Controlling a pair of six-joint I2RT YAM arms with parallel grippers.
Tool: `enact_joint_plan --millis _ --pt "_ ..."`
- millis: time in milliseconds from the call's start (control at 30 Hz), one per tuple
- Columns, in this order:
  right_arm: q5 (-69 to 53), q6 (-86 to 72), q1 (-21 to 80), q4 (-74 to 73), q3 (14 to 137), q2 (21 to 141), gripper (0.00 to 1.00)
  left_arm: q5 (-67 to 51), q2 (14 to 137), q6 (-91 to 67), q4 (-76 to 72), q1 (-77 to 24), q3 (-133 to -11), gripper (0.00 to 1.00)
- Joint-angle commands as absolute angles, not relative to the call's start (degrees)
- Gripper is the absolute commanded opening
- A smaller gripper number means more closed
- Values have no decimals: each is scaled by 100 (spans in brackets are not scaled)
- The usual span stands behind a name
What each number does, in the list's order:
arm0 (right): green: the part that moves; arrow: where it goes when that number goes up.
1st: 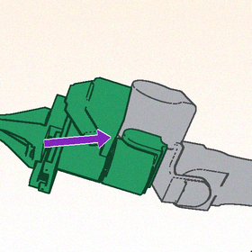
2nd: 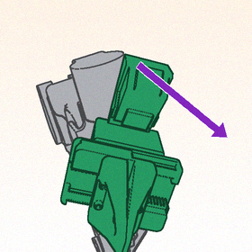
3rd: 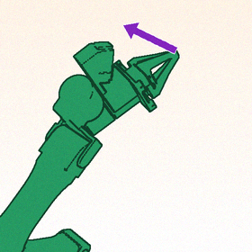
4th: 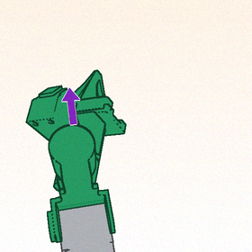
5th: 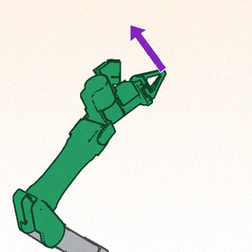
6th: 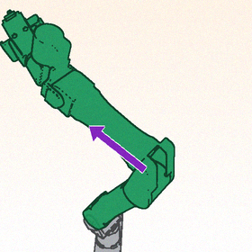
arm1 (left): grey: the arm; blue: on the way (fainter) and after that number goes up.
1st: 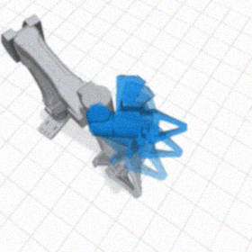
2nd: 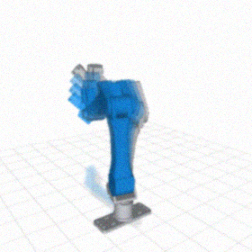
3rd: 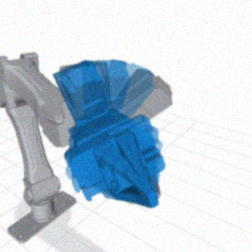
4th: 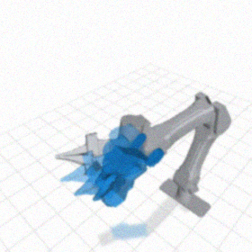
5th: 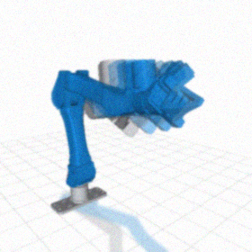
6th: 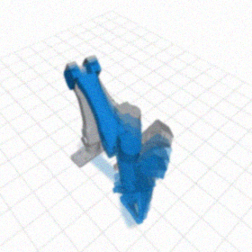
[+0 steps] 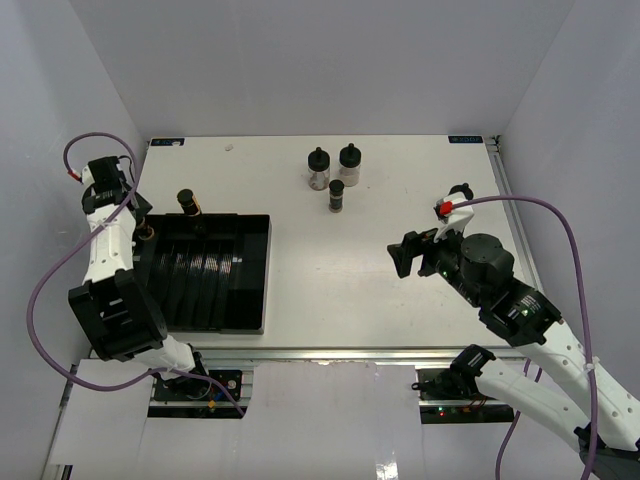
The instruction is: Organize the condiment bottles
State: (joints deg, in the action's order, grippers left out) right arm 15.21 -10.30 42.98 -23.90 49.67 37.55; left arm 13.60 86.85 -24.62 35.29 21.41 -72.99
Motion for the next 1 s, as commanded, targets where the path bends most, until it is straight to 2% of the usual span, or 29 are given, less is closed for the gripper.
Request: enact_joint_plan --millis 0,133,400,700,767,800,833,900,967 --pt "1439 -1060 4312 -2346 5065 3720 90 1462 8519 -2423 2961 2183 -6906 0" --pt "1515 -1021 4307 -2339 5004 3689 90 1401 8522 -2473 2477 2313 -6643 0" --pt "1652 -954 4307 -2288 4940 3621 90 1713 8951 -2505 2428 2320 -6829 0" --pt "1775 -897 4307 -2229 4965 3700 90 1444 9538 -2469 2384 2329 -7042 1" --pt "1775 -896 4307 -2202 4958 3700 90 1464 9551 -2462 2397 2329 -7055 7" --pt "1770 -894 4307 -2195 4957 3711 90 1459 9567 -2461 2416 2329 -7069 19" --pt "1761 -889 4307 -2190 4957 3728 90 1447 9589 -2461 2442 2329 -7086 36" --pt "1749 -888 4307 -2198 4993 3771 90 1432 9632 -2496 2539 2321 -7145 58" --pt "1729 -886 4315 -2219 5038 3801 90 1409 9626 -2498 2551 2329 -7146 64"
